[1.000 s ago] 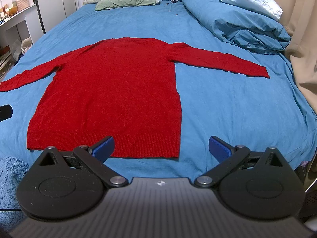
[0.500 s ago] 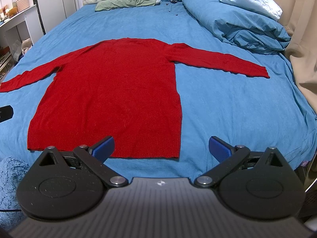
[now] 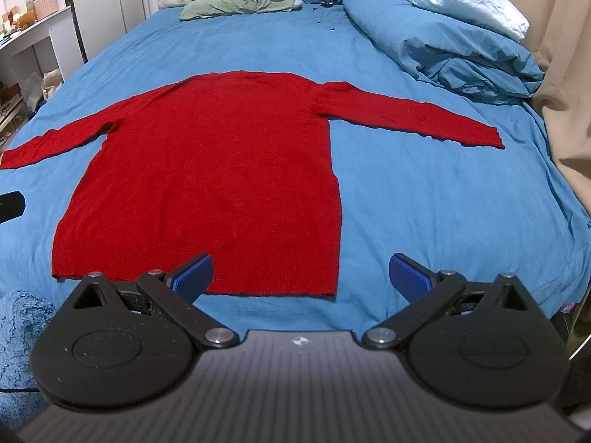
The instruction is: Fold small clothes
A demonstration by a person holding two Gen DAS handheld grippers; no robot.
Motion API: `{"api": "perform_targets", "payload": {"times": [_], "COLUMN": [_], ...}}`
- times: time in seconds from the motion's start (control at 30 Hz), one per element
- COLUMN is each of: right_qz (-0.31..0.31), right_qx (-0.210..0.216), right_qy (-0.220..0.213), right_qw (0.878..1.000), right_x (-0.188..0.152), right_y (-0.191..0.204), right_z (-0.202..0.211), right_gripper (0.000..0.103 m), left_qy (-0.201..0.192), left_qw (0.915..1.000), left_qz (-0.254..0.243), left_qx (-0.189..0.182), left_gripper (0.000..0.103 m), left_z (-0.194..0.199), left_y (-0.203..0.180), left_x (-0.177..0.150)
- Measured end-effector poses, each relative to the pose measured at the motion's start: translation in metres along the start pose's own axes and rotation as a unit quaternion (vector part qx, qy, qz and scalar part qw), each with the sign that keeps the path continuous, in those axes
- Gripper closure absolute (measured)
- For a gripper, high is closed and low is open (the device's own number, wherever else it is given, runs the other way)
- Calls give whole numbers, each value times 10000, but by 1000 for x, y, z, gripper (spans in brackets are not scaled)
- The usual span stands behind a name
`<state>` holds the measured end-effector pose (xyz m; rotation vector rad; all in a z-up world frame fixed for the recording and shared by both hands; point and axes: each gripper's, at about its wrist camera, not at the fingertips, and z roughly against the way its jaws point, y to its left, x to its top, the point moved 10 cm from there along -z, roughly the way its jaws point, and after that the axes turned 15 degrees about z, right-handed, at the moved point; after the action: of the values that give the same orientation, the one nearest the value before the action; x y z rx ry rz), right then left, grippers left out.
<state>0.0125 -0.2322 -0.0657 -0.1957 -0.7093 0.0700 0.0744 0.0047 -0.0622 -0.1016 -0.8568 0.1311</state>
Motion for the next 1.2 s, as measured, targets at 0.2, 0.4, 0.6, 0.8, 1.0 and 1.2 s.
{"api": "perform_targets", "payload": {"times": [0.2,0.4,0.6,0.8,1.0,1.2], "right_qz": [-29,0,-5,-5,-5,-10], "right_qx": [25,31,26,29,19,12], "right_qy": [12,-10,-16,-14,-16,-22], "right_qw": [10000,10000,10000,10000,10000,10000], "right_x": [1,1,1,0,0,-1], "right_y": [1,1,1,1,1,2], "right_z": [0,-1,-1,-1,-1,-1], "right_gripper": [0,0,0,0,0,0], "left_qy": [34,40,46,48,51,17], "left_qw": [10000,10000,10000,10000,10000,10000], "left_qz": [40,42,43,40,47,54], "left_qx": [-39,-43,-42,-42,-35,-24], "left_gripper": [0,0,0,0,0,0], "left_z": [0,-1,0,0,1,1], "left_y": [2,2,2,2,2,1], "left_x": [2,2,2,3,3,3]}}
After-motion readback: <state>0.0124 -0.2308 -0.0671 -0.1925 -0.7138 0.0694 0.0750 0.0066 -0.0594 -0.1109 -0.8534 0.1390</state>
